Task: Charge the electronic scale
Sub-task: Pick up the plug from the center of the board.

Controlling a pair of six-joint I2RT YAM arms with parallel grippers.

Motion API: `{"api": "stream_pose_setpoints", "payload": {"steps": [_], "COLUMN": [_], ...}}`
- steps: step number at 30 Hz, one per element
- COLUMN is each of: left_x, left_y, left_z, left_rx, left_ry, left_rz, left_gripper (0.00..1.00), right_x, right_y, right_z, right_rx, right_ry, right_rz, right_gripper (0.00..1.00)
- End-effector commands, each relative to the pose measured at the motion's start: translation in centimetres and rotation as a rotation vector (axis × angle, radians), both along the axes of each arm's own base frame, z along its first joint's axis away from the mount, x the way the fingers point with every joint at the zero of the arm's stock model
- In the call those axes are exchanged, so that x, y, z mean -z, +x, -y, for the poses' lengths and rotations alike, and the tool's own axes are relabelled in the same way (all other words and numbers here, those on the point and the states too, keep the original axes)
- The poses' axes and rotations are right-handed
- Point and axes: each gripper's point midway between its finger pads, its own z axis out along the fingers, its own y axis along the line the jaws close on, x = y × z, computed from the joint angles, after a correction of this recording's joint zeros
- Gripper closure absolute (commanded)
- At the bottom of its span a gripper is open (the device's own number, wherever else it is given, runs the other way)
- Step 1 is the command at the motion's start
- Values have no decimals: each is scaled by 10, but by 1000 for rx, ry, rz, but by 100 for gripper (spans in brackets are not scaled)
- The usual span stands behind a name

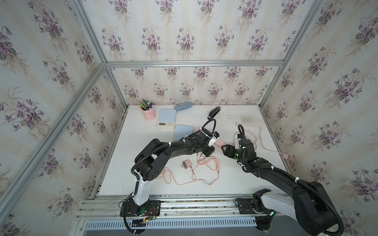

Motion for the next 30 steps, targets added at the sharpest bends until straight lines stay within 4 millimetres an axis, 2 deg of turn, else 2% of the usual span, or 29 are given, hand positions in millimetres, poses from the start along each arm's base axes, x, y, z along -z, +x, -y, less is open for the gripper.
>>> {"api": "stream_pose_setpoints", "payload": {"steps": [1,4,6,11,15,18,24,30], "left_x": [-32,-72,-99,-173,-218,-237,-270,-270], "left_y": [-5,5,14,29,38,36,35,31], "left_z": [1,-10,-21,-45,-61,-60,-58,-53], "left_rx": [36,9,-17,-18,-21,8,54,72], "left_ry": [-73,-194,-285,-604,-836,-931,-1129,-1150], "left_rz": [-35,-72,-105,-200,-240,-278,-356,-392], "left_gripper": [92,92,92,91,91,91,91,91], "right_x": [-26,-55,-80,-158,-196,-210,-213,-226], "right_y": [4,8,7,-14,-25,-27,-17,-14], "right_z": [-10,-15,-22,-52,-60,-64,-74,-89], "right_rx": [-72,-104,-152,-363,-458,-505,-513,-552], "right_ry": [38,121,234,578,710,725,716,768], "right_rz": [68,128,184,359,429,462,451,455], "right_gripper": [30,29,27,15,14,14,15,23]}}
